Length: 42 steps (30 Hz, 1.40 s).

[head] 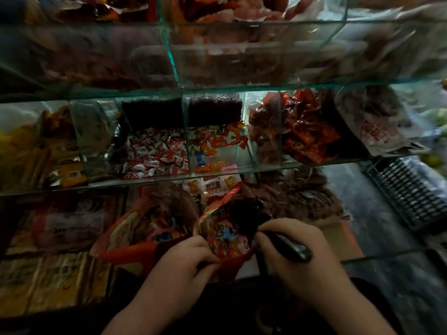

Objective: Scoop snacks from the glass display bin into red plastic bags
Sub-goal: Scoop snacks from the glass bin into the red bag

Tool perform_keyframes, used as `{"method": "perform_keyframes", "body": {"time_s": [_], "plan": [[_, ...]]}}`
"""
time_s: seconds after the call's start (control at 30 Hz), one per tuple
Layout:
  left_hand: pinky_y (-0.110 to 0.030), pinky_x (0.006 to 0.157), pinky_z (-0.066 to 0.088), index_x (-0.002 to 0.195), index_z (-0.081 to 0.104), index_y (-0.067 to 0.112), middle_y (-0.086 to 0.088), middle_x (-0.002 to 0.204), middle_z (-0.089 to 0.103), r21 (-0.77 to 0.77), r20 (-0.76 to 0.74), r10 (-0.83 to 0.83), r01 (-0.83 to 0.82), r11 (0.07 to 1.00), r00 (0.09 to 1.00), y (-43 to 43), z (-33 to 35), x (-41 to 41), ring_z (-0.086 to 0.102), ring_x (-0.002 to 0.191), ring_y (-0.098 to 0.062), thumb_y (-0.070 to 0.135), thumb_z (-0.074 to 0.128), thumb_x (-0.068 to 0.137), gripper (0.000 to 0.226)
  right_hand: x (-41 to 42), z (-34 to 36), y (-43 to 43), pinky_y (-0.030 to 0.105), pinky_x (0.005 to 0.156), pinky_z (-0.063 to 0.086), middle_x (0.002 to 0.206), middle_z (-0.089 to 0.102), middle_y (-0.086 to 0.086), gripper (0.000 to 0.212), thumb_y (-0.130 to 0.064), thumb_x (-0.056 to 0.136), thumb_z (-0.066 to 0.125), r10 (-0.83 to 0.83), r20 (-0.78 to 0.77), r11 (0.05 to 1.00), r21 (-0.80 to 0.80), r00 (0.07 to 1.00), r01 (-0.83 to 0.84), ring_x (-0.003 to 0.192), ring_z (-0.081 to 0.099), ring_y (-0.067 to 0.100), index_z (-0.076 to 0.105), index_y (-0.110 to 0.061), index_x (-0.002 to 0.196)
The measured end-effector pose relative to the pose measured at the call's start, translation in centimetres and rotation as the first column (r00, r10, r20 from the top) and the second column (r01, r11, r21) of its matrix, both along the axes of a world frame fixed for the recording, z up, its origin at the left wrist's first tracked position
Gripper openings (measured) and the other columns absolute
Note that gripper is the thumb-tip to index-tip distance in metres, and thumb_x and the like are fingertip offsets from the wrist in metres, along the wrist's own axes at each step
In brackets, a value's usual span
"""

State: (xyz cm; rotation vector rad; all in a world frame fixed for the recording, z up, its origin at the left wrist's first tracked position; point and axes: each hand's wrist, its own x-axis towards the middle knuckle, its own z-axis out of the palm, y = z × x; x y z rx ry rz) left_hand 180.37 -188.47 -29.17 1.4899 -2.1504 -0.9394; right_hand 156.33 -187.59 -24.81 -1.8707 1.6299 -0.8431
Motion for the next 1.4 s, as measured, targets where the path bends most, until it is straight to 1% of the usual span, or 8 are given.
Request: {"method": "perform_keyframes", "body": {"time_s": [0.17, 0.3, 0.4, 0.63, 0.87, 1.1, 1.3, 1.4], "plan": [[-0.021, 0.073, 0.049, 0.069, 0.065, 0.034, 0.018, 0.081, 0.063, 0.018, -0.131, 0.140, -0.138, 0.990, 0.982, 0.1, 0.7, -0.9, 0.063, 0.081, -0.003, 0.056, 0.054, 0.093, 0.035, 1.6, -3.3, -1.6, 0.012, 0.067, 0.051, 0.081, 0.071, -0.023, 0.017, -0.023, 0.088, 0.077, -0.092, 0.072, 0.994, 0.071, 0.993, 0.087, 0.076, 0.068, -0.004, 0.072, -0.036, 0.078], [-0.009, 0.065, 0.046, 0.089, 0.060, 0.053, 0.039, 0.095, 0.061, -0.009, -0.113, 0.278, -0.281, 0.960, 0.954, -0.1, 0.5, -1.2, 0.062, 0.078, 0.010, 0.034, 0.068, 0.096, 0.022, 1.4, -3.2, -2.0, 0.007, 0.059, 0.047, 0.074, 0.073, -0.020, 0.020, -0.022, 0.090, 0.075, -0.113, 0.168, 0.987, 0.136, 0.979, 0.091, 0.068, 0.068, -0.005, 0.073, -0.037, 0.077], [-0.015, 0.049, 0.043, 0.099, 0.068, 0.046, 0.027, 0.092, 0.066, 0.098, -0.191, 0.354, -0.341, 0.935, 0.916, 0.3, 0.1, -0.6, 0.062, 0.055, -0.004, 0.023, 0.074, 0.092, 0.025, 1.7, -3.0, -1.6, 0.005, 0.062, 0.047, 0.076, 0.073, -0.022, 0.019, -0.026, 0.089, 0.074, -0.065, 0.176, 0.975, 0.219, 0.982, 0.026, 0.071, 0.067, -0.008, 0.074, -0.042, 0.078], [-0.017, 0.051, 0.046, 0.095, 0.071, 0.052, 0.016, 0.089, 0.071, 0.219, -0.293, 0.447, -0.396, 0.892, 0.845, 1.9, -0.4, -0.3, 0.066, 0.066, -0.014, 0.012, 0.079, 0.087, 0.041, 2.3, -3.7, -1.5, 0.001, 0.060, 0.043, 0.075, 0.071, -0.027, 0.030, -0.026, 0.091, 0.074, -0.221, 0.246, 0.947, 0.286, 0.944, 0.147, 0.073, 0.065, -0.012, 0.074, -0.041, 0.065], [-0.016, 0.054, 0.049, 0.094, 0.072, 0.038, 0.013, 0.088, 0.069, 0.228, -0.310, 0.472, -0.417, 0.880, 0.825, 1.2, -0.4, -0.5, 0.066, 0.066, -0.010, 0.013, 0.077, 0.089, 0.026, 1.4, -2.8, -0.9, 0.020, 0.066, 0.048, 0.075, 0.072, -0.027, 0.018, -0.040, 0.087, 0.075, -0.397, 0.361, 0.891, 0.373, 0.844, 0.260, 0.073, 0.065, -0.013, 0.073, -0.051, 0.073], [-0.012, 0.044, 0.038, 0.097, 0.073, 0.034, 0.012, 0.083, 0.071, 0.236, -0.359, 0.468, -0.407, 0.883, 0.807, 0.7, -0.1, 0.1, 0.054, 0.045, 0.000, 0.008, 0.074, 0.090, 0.027, 1.1, -2.9, -1.8, 0.005, 0.056, 0.042, 0.073, 0.069, -0.031, 0.019, -0.040, 0.086, 0.076, -0.396, 0.361, 0.871, 0.439, 0.844, 0.221, 0.072, 0.061, -0.018, 0.073, -0.051, 0.071], [-0.010, 0.058, 0.047, 0.094, 0.073, 0.038, 0.020, 0.089, 0.071, 0.207, -0.245, 0.492, -0.450, 0.869, 0.836, -0.7, -0.4, 0.0, 0.067, 0.072, 0.001, 0.008, 0.077, 0.086, 0.031, 1.5, -2.9, -3.4, 0.011, 0.062, 0.045, 0.077, 0.070, -0.033, 0.014, -0.043, 0.084, 0.076, -0.450, 0.380, 0.820, 0.534, 0.808, 0.206, 0.074, 0.061, -0.019, 0.075, -0.050, 0.072], [-0.020, 0.047, 0.044, 0.099, 0.069, 0.044, 0.021, 0.093, 0.068, 0.290, -0.142, 0.461, -0.409, 0.865, 0.876, -1.6, 0.5, 0.1, 0.060, 0.052, -0.007, 0.015, 0.072, 0.091, 0.030, 1.1, -1.0, -3.6, 0.020, 0.059, 0.044, 0.070, 0.071, -0.025, 0.015, -0.048, 0.084, 0.076, -0.595, 0.360, 0.716, 0.643, 0.719, 0.271, 0.065, 0.065, -0.008, 0.077, -0.041, 0.070]]}}
